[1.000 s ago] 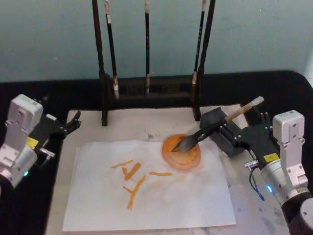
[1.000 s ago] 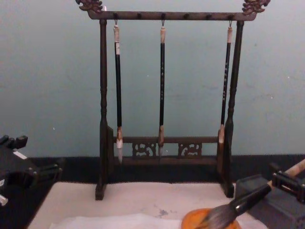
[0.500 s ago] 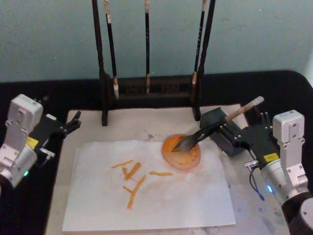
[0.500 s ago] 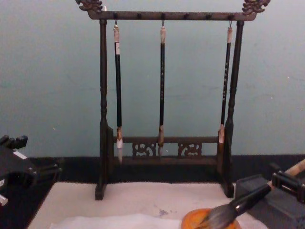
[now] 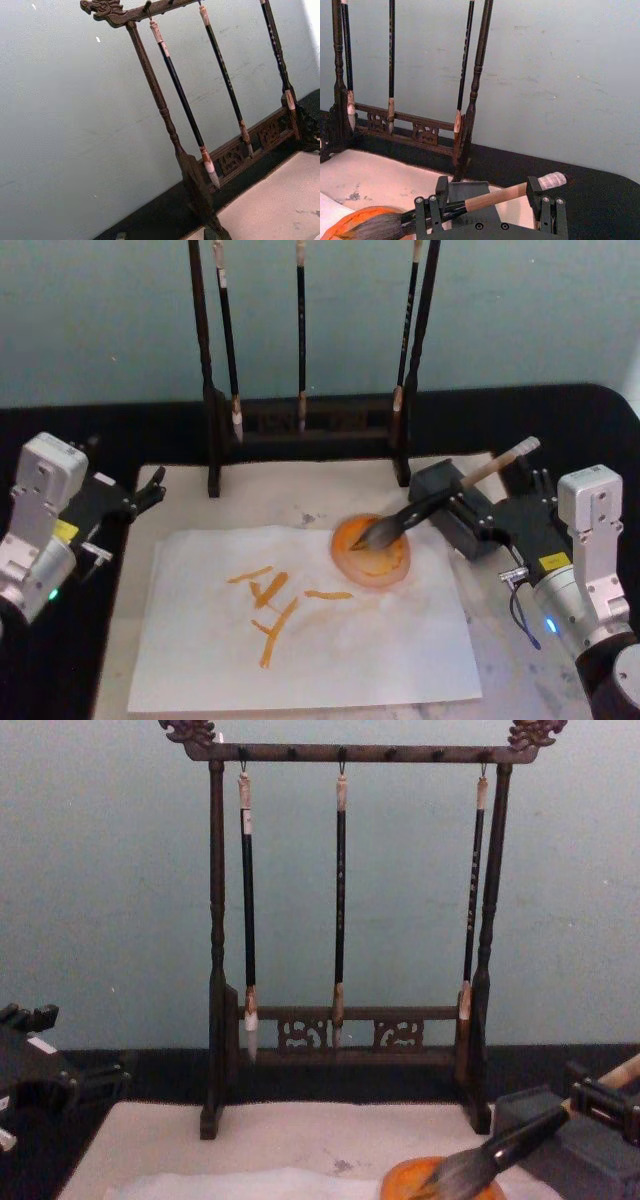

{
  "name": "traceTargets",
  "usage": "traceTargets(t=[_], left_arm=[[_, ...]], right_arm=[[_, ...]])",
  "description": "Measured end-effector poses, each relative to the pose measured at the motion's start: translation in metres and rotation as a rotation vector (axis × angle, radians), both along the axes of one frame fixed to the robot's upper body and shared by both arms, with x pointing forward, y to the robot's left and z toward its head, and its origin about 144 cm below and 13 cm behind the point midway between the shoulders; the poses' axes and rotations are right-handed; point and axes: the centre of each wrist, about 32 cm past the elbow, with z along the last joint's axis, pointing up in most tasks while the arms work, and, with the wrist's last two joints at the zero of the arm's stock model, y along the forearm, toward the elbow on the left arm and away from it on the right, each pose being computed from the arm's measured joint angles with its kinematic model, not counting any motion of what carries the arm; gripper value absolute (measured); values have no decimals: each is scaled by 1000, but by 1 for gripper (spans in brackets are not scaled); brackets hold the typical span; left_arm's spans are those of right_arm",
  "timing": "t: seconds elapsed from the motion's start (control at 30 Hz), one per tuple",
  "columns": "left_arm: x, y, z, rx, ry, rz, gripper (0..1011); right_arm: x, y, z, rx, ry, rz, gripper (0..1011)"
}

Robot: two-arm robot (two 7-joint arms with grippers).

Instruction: Pick up the brush from the inkstone, write on the paper, then place the brush back to its original position.

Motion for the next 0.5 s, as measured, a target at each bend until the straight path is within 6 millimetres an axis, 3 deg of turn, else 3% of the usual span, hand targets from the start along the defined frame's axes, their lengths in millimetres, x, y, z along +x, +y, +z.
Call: traceTargets(t=[0.5], left_arm=[[0,0,0,0,0,0,1010]], right_arm=[[0,0,0,0,0,0,1000]])
